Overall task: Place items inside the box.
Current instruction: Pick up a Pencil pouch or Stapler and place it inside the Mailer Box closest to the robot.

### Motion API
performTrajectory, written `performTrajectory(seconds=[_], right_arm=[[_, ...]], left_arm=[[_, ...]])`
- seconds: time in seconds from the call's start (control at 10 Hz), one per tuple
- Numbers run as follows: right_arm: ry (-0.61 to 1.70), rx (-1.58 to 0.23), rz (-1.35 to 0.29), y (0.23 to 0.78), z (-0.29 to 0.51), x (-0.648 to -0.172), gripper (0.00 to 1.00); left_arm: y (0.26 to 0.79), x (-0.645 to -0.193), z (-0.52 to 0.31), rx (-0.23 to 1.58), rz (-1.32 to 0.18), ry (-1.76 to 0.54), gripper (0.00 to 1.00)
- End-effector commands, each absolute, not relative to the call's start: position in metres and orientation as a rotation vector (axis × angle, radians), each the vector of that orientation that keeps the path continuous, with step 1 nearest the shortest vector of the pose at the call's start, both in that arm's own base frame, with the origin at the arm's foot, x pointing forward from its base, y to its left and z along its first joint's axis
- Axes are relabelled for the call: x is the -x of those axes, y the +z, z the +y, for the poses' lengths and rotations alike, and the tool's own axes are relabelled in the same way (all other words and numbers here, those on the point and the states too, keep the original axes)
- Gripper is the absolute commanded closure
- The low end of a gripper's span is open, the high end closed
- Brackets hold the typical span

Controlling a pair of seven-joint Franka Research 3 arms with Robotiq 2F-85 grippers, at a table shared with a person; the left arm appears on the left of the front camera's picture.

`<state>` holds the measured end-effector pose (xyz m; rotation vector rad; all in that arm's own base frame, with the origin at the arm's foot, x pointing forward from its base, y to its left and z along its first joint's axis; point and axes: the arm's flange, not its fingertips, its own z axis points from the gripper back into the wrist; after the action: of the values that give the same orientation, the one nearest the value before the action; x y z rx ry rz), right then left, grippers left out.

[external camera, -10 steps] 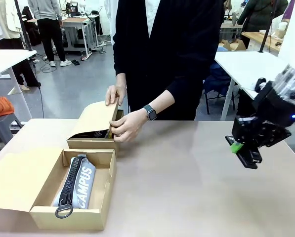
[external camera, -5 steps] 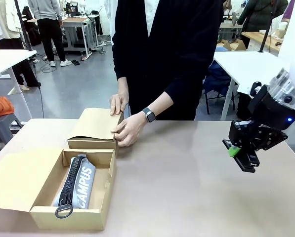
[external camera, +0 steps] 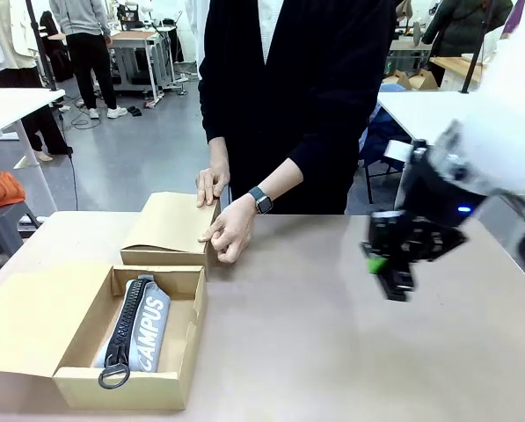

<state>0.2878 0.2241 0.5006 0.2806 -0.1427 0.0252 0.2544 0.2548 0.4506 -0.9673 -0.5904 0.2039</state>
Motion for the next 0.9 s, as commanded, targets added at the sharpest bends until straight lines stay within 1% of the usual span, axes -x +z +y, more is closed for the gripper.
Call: performTrajectory(seconds=[0.0,0.2,0.3,0.4,0.5,0.6,0.7,0.8], right_arm=[[-0.025,-0.35,-0.124,0.511,0.324,-0.302,0.63],[-0.041,-0.405,-0.046,0.501,0.416,-0.294,0.63],[-0.02,-0.376,-0.081,0.488,0.452,-0.284,0.63],[0.025,-0.355,-0.047,0.474,0.47,-0.269,0.63],[0.002,-0.407,-0.048,0.497,0.424,-0.267,0.63],[0.002,-0.407,-0.048,0.497,0.424,-0.267,0.63],[0.026,-0.401,-0.02,0.475,0.46,-0.261,0.63],[-0.105,-0.339,-0.071,0.472,0.454,-0.259,0.63]], left_arm=[[0.451,-0.255,0.254,0.977,-0.611,0.189,0.0],[0.451,-0.255,0.254,0.977,-0.611,0.189,0.0],[0.451,-0.255,0.254,0.977,-0.611,0.189,0.0],[0.451,-0.255,0.254,0.977,-0.611,0.189,0.0],[0.451,-0.255,0.254,0.977,-0.611,0.189,0.0],[0.451,-0.255,0.254,0.977,-0.611,0.189,0.0],[0.451,-0.255,0.254,0.977,-0.611,0.189,0.0],[0.451,-0.255,0.254,0.977,-0.611,0.189,0.0]])
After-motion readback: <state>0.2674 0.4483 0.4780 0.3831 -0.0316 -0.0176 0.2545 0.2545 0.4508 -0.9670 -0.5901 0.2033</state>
